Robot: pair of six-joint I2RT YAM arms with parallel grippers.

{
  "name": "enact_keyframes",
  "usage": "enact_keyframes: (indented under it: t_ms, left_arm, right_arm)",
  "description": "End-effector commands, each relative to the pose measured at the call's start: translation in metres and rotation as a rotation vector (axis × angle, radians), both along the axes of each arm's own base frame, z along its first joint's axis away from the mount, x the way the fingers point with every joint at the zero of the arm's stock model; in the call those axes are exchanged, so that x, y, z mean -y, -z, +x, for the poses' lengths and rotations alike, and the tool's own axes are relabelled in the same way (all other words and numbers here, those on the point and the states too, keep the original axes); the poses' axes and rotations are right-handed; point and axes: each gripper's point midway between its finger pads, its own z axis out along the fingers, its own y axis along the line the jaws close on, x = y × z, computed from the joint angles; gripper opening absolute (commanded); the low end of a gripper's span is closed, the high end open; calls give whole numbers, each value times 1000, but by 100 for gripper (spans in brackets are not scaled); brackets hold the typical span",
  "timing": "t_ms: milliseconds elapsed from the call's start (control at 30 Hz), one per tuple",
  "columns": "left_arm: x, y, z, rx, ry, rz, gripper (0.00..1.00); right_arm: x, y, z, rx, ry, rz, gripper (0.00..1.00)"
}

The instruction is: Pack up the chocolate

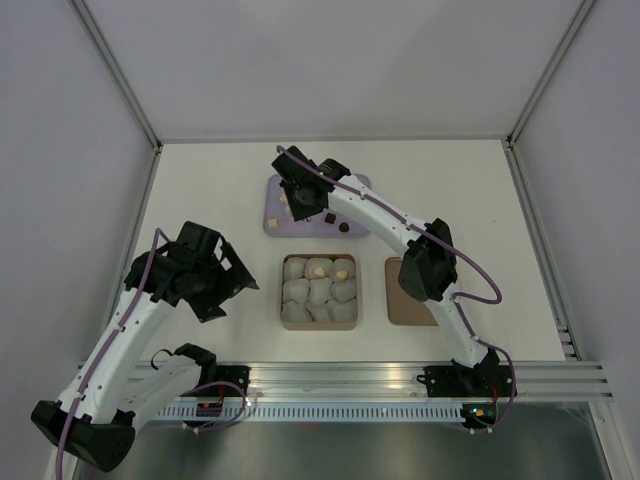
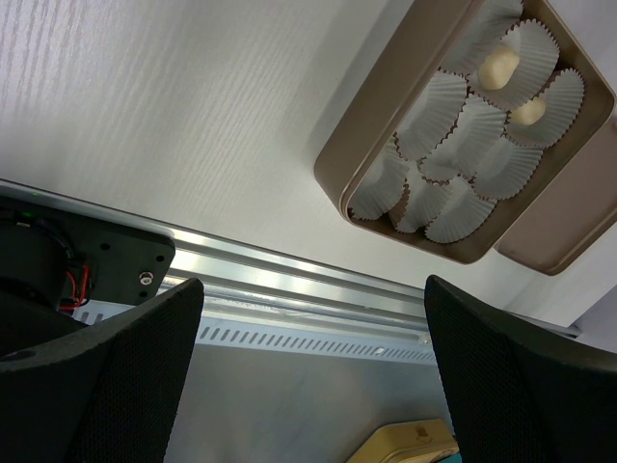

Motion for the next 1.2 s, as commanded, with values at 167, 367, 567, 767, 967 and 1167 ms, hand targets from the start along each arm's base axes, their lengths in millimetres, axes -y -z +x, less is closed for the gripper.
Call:
enact_keyframes:
  t_ms: [167,367,567,767,967,1167]
  left_arm:
    - [6,-6,3,17,-19,-39,100]
    - [8,-8,3,20,-18,-51,100]
    - [9,-9,3,19,-13,-58,100]
    - [9,-14,4,33,-2,-56,100]
    - [8,-13,4,37,1,-53,100]
    - [7,-9,1,27,9,-48,100]
  right_arm:
    - [7,-68,-8,94,2,90,11]
    - [20,-95,-24,102,6,120,11]
    - [35,-100,-54,68,-12,85,11]
    - [34,-107,-103,19,-58,79,11]
    - [21,-92,-150,-54,-63,106,11]
    - [11,-69,-170,-90,-84,89,11]
